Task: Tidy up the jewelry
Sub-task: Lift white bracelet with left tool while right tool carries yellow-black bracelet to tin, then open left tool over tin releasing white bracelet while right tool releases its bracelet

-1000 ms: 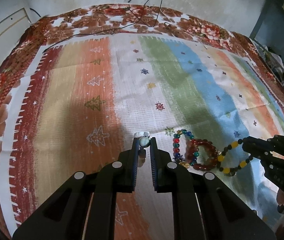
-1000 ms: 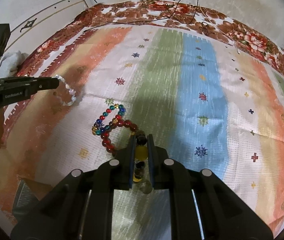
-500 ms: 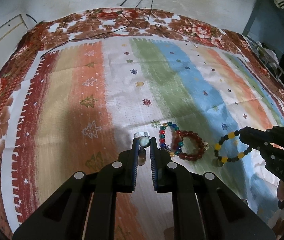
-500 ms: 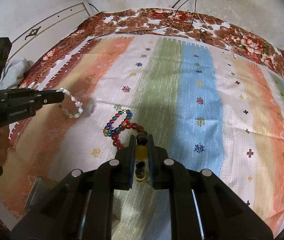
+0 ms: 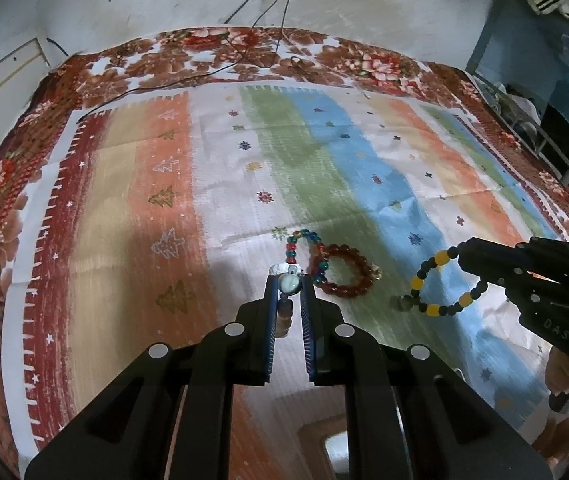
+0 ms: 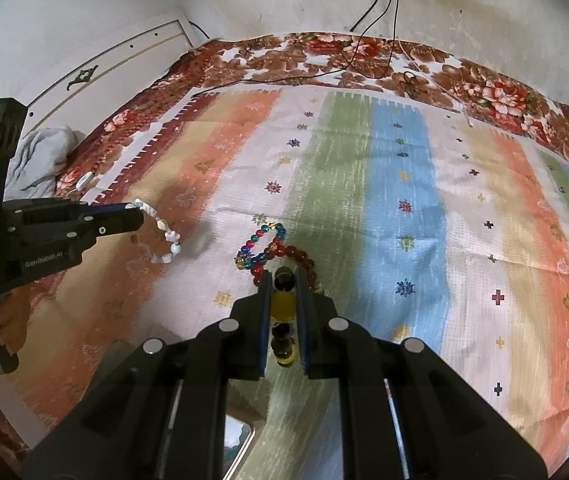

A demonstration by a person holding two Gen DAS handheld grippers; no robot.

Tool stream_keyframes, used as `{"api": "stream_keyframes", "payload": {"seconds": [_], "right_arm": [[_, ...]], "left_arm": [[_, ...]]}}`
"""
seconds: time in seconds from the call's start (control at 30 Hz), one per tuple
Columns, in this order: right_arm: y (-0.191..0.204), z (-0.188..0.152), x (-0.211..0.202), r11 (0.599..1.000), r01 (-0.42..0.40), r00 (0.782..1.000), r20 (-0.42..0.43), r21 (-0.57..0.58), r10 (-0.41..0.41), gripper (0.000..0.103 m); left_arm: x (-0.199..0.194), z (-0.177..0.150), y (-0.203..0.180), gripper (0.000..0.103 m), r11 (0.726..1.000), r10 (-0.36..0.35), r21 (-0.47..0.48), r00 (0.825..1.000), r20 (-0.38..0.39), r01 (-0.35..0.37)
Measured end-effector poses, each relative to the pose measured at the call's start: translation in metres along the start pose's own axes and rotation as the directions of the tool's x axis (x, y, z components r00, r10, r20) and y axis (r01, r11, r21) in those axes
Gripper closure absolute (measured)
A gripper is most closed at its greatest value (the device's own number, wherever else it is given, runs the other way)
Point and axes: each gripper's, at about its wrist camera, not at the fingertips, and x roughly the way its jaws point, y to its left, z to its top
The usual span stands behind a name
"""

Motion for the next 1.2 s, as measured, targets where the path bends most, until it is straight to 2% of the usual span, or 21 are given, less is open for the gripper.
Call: {"api": "stream_keyframes", "payload": {"seconds": [0.5, 0.8, 1.2], "right_arm": [[0.024, -0.025, -0.041, 0.999, -0.043, 0.998, 0.041, -0.022, 0.044, 0.09], [0.048, -0.041, -0.064, 0.995, -0.087, 0.994, 0.064, -0.055, 0.09, 0.09], [0.057, -0.065, -0.07, 0.991, -0.119, 0.992, 0.037, -0.056, 0.121, 0.09]], "left_arm": [[-0.038, -0.023, -0.02, 0.092, 0.998, -0.068, 0.02, 0.997, 0.033, 0.067], [-0.065, -0.052, -0.044, 0.092, 0.991, -0.118, 0.068, 0.992, 0.047, 0.115], [-0.079, -0.087, -0.059, 0.092, 0.983, -0.142, 0.118, 0.989, 0.029, 0.138]]}}
